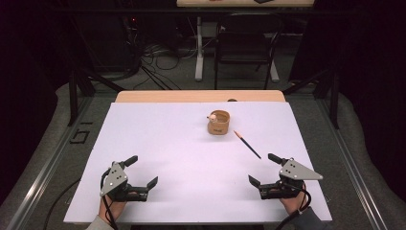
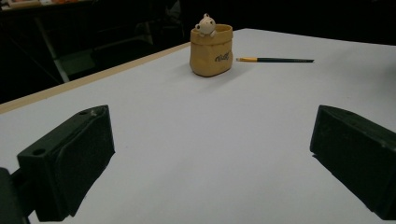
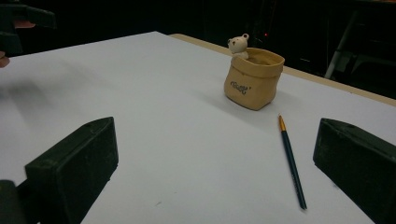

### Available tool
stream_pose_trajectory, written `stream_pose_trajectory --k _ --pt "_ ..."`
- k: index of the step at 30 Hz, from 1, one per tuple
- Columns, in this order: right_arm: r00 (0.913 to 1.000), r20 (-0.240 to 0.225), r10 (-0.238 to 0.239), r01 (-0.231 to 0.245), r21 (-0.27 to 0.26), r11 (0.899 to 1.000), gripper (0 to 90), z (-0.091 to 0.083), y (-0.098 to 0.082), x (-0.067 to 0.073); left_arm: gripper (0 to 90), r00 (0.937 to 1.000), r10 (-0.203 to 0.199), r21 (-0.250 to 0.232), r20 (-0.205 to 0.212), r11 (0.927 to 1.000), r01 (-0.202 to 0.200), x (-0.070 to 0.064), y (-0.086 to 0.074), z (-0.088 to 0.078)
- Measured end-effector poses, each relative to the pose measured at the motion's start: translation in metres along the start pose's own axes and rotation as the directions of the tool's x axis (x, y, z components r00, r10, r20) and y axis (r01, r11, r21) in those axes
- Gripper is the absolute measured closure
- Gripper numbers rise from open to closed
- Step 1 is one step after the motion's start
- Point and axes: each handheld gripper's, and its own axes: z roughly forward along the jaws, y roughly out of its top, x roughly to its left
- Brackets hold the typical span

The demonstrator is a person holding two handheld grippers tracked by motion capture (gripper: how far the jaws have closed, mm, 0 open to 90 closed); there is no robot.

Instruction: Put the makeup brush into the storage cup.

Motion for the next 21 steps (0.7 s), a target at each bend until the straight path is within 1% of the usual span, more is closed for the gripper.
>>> stream_pose_trajectory --k 21 --pt "1.0 -0.003 -0.004 0.004 0.005 1.0 0.0 0.0024 0.0001 -0.0009 0.0 1.0 0.006 0.006 0.005 1.0 -0.006 0.0001 0.0002 0.0002"
